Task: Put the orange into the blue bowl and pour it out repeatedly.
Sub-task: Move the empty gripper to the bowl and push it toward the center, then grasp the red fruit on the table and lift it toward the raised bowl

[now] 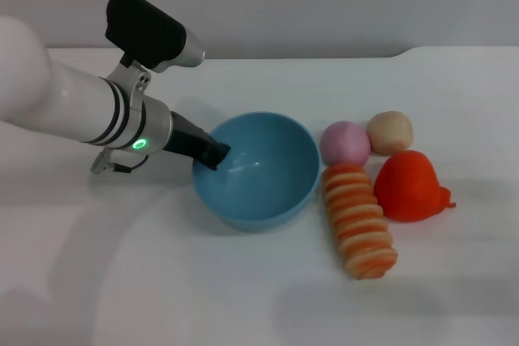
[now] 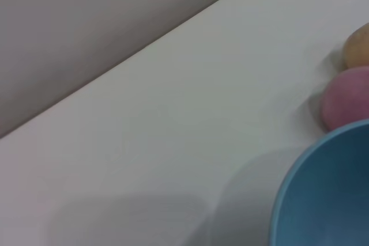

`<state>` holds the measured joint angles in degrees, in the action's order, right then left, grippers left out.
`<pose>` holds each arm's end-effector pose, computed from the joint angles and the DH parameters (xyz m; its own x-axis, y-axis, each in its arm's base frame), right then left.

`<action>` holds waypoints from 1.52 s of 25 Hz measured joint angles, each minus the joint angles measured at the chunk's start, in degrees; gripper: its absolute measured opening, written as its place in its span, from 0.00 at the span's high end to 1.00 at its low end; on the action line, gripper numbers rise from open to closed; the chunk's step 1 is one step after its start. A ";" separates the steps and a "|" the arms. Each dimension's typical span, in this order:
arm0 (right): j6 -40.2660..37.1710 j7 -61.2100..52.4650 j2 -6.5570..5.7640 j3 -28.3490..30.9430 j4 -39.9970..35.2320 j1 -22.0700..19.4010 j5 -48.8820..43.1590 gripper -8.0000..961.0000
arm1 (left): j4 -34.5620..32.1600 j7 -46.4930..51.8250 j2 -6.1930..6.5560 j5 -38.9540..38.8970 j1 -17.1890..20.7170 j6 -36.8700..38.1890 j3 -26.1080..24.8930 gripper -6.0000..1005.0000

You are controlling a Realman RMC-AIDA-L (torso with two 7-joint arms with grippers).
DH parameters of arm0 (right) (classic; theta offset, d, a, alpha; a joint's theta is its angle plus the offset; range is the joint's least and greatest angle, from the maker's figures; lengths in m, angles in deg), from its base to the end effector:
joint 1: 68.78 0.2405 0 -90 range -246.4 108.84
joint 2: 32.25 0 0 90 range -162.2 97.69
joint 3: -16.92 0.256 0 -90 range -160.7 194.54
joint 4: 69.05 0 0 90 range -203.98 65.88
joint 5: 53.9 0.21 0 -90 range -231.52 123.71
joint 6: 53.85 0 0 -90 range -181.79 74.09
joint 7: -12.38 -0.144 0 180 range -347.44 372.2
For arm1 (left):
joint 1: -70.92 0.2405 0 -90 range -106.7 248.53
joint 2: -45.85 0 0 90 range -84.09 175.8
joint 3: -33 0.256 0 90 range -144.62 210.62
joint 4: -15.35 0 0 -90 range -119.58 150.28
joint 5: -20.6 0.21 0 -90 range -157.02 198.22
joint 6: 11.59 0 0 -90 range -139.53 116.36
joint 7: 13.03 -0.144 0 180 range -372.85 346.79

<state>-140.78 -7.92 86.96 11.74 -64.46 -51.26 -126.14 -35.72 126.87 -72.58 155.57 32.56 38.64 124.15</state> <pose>0.3613 0.2596 0.0200 0.5511 0.1948 -0.8114 -0.8243 -0.0241 -0.5657 -0.2044 0.3968 -0.0729 0.8180 0.5751 0.0081 0.5056 -0.7122 -0.4869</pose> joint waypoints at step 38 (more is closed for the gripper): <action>9.31 -83.60 -0.82 -16.57 -51.48 5.07 -44.31 0.21 | -14.46 5.10 0.22 11.72 -7.16 27.02 -9.39 1.00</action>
<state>-131.47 -91.51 86.14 -4.83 -115.94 -46.19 -170.46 -50.19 131.97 -72.37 167.29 25.40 65.66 114.76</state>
